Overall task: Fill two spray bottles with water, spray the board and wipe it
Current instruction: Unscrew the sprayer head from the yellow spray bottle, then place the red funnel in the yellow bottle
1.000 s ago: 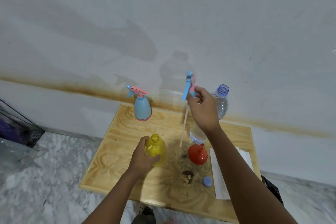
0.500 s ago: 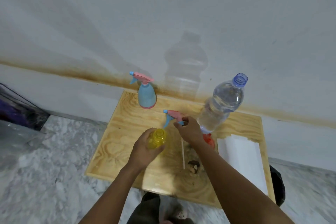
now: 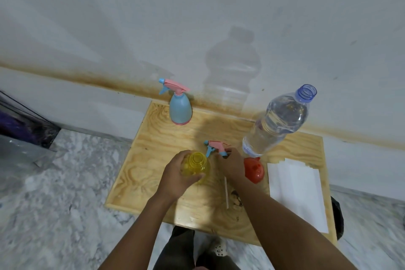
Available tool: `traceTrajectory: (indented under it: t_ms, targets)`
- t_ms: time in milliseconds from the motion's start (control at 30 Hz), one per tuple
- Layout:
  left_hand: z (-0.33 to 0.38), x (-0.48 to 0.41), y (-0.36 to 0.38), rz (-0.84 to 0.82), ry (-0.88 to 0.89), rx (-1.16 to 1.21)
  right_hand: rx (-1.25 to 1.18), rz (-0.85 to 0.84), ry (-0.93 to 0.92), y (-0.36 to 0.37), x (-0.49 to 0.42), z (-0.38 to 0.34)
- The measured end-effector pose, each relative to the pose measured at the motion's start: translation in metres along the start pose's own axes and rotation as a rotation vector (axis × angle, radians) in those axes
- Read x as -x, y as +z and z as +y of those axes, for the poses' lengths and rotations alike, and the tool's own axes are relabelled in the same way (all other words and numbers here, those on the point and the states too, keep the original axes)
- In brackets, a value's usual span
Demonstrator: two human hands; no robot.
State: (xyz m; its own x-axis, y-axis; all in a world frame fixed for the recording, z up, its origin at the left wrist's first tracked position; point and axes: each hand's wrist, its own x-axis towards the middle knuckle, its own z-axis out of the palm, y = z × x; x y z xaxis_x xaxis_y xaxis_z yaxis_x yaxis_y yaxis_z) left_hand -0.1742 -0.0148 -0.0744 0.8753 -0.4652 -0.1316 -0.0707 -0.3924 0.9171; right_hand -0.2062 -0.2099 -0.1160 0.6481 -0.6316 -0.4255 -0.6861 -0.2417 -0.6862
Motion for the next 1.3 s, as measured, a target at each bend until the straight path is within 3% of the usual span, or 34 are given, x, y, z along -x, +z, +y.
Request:
traceTrajectory:
  t_ms: [567,767,900,1067,1300]
  targets:
    - [0.004,0.005,0.01,-0.021,-0.087,-0.03,0.152,0.042,-0.022,-0.014,0.024,0.007]
    - [0.011,0.007,0.012,-0.014,-0.097,-0.064,0.046,0.373,-0.259,-0.031,0.081,0.019]
    - [0.018,0.01,0.013,-0.018,-0.11,-0.06,0.011,0.539,-0.082,-0.047,0.093,0.042]
    - [0.023,0.011,0.015,-0.008,-0.136,-0.027,0.052,0.336,0.065,-0.076,0.069,0.051]
    - [0.022,0.011,0.016,-0.007,-0.12,-0.016,0.098,0.253,-0.019,-0.092,0.045,0.054]
